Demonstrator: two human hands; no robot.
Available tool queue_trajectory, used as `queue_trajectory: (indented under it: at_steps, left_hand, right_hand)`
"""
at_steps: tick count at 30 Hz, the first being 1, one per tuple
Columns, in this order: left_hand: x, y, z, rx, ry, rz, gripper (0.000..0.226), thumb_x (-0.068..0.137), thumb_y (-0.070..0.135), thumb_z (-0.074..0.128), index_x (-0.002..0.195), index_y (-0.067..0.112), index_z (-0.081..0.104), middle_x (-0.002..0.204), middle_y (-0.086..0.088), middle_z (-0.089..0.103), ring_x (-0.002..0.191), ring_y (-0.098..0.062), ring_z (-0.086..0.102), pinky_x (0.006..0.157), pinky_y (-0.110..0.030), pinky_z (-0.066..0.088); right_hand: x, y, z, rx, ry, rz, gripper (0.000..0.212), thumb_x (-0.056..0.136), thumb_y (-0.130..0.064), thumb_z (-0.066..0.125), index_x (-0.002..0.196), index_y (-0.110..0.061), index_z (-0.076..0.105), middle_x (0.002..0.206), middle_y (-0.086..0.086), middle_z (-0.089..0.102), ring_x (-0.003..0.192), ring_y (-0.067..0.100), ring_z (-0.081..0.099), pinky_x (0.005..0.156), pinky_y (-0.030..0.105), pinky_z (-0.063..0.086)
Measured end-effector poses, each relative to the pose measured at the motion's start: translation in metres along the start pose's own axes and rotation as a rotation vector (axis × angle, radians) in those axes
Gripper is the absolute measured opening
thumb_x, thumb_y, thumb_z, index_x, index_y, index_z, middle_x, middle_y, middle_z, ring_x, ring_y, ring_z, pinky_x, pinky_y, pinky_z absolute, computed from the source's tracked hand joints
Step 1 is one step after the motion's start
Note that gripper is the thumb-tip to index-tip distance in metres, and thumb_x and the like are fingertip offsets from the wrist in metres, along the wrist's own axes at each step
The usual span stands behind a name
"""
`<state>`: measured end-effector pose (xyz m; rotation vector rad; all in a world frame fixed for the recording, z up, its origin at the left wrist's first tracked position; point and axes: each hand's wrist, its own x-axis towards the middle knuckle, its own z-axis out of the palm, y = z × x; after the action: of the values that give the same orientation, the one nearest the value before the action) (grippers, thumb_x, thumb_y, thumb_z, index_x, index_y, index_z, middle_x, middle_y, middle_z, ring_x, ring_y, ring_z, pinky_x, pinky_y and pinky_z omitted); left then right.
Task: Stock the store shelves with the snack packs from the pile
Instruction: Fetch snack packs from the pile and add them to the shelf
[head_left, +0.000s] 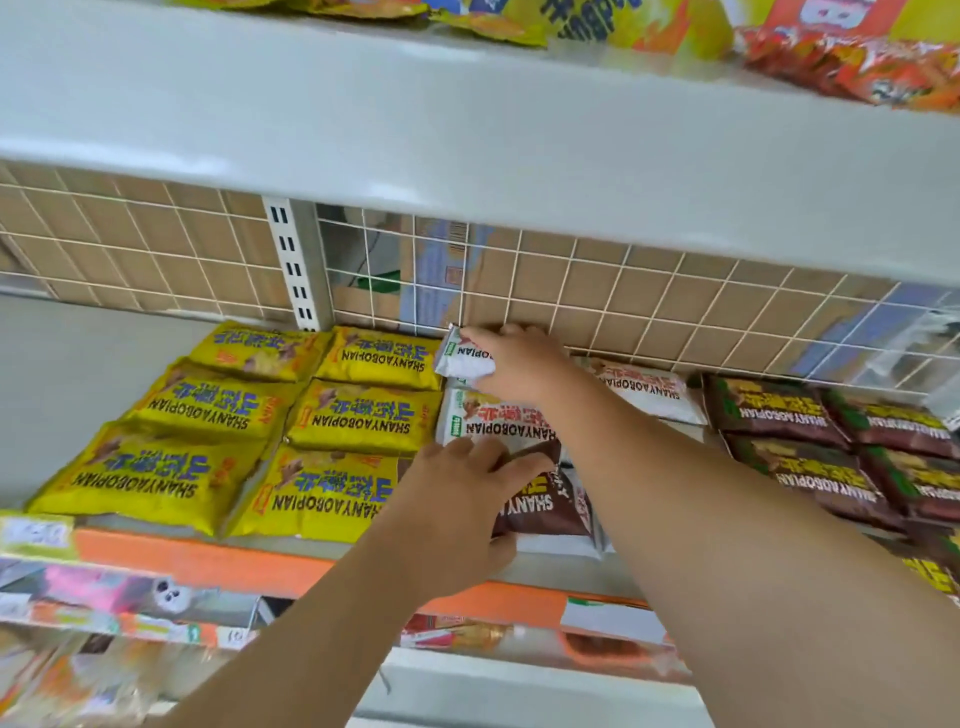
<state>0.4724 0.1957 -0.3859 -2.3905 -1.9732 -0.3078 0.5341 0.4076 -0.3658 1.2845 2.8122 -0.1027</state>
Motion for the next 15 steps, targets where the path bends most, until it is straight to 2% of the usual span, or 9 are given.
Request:
queue_trajectory:
  at_steps: [3,5,15]
  left_hand:
    - [-0.004,0.001,0.002,0.009,0.016,-0.002,0.074,0.075,0.051,0.051,0.146,0.041,0.032,0.125,0.002,0.055,0.103,-0.026,0.057,0.085,-0.045,0.049]
    - [-0.005,0.001,0.004,0.012,0.023,-0.003,0.075,0.075,0.052,0.053,0.146,0.041,0.032,0.127,0.001,0.055,0.104,-0.027,0.057,0.086,-0.046,0.049]
    - [-0.003,0.0,0.0,0.02,0.012,-0.001,0.073,0.078,0.05,0.053,0.146,0.04,0.031,0.123,0.0,0.056,0.103,-0.027,0.056,0.087,-0.047,0.05]
  right_hand:
    - [-0.002,0.003,0.005,0.012,0.01,0.011,0.08,0.081,-0.078,0.051,0.151,-0.054,0.02,0.152,0.004,0.04,0.132,0.036,0.04,0.108,0.048,0.038]
    - [-0.004,0.005,0.004,0.023,0.007,0.006,0.08,0.082,-0.083,0.045,0.152,-0.055,0.018,0.155,0.003,0.037,0.135,0.035,0.037,0.109,0.048,0.036]
    - [-0.003,0.011,0.005,-0.01,0.036,-0.069,0.068,0.089,-0.076,0.042,0.15,-0.057,0.021,0.147,-0.002,0.046,0.126,0.033,0.044,0.105,0.046,0.04]
